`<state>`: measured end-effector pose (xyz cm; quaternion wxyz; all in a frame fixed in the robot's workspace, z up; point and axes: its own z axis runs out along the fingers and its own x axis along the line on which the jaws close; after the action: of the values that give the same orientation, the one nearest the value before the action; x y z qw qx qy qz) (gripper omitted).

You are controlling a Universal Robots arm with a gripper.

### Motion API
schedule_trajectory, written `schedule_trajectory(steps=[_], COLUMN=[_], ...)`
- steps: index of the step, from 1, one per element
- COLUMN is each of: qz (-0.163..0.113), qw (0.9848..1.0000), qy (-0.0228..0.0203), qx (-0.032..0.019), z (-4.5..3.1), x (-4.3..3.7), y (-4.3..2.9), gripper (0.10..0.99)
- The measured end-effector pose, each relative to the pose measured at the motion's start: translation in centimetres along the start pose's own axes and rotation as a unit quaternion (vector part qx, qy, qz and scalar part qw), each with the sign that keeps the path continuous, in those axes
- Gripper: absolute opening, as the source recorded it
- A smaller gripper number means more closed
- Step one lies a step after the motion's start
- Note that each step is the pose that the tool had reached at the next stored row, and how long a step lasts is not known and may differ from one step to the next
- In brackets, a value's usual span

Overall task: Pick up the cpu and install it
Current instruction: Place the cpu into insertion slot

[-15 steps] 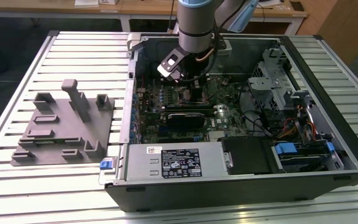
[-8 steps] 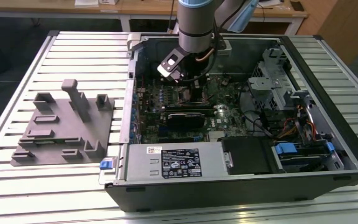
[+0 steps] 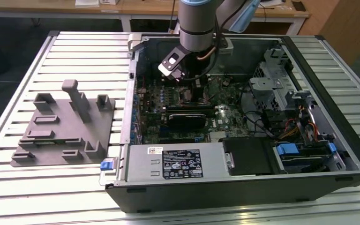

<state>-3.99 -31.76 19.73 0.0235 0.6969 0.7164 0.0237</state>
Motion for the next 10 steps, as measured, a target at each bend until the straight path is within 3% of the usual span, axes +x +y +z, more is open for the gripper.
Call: schedule_trajectory(steps=[10], qz=[0.0], qw=[1.0], qy=[0.0001], qx=[0.0005], z=[-0.88], x=[0.0], y=[0.06], gripper=[0.584])
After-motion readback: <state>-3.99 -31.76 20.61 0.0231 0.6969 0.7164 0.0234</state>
